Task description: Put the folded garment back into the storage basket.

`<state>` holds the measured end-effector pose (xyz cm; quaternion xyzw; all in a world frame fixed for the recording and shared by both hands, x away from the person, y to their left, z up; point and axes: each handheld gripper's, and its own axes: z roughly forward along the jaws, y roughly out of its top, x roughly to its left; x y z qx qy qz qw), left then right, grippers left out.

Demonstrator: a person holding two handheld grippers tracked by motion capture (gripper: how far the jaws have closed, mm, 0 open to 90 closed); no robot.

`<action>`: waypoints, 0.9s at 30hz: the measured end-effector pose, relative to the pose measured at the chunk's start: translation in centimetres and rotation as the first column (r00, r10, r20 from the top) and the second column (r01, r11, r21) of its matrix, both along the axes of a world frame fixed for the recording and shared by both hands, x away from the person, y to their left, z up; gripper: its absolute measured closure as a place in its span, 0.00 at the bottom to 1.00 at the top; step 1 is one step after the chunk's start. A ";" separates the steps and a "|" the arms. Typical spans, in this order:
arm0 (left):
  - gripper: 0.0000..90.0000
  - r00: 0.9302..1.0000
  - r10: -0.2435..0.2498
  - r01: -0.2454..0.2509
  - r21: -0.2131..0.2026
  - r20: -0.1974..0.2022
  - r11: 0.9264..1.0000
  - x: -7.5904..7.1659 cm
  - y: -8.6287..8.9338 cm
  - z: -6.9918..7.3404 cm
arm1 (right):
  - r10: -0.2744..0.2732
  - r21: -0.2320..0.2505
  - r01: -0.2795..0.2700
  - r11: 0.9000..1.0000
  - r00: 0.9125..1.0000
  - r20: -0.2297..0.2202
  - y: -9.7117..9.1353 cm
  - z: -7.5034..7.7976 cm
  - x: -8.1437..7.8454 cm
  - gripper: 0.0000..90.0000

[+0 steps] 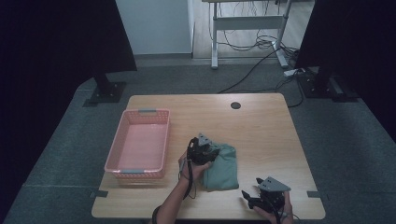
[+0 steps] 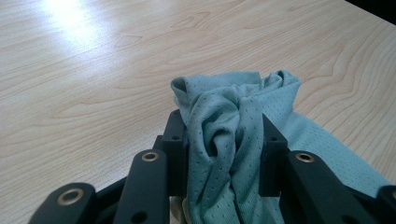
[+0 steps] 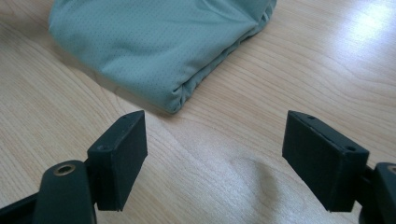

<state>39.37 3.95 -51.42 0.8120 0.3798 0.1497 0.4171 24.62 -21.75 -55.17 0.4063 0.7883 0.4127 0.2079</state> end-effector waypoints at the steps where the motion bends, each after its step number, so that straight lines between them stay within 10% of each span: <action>1: 0.71 1.000 0.001 -0.001 -0.002 0.000 1.000 0.0 0.0 0.0 | 0.002 -0.001 -0.002 1.000 1.000 0.000 0.1 0.0 0.0 0.24; 27: 0.71 1.000 -0.015 0.015 -0.002 0.006 1.000 0.0 0.0 0.0 | 0.059 -0.028 -0.060 0.998 0.998 -0.010 3.3 -0.1 1.4 0.26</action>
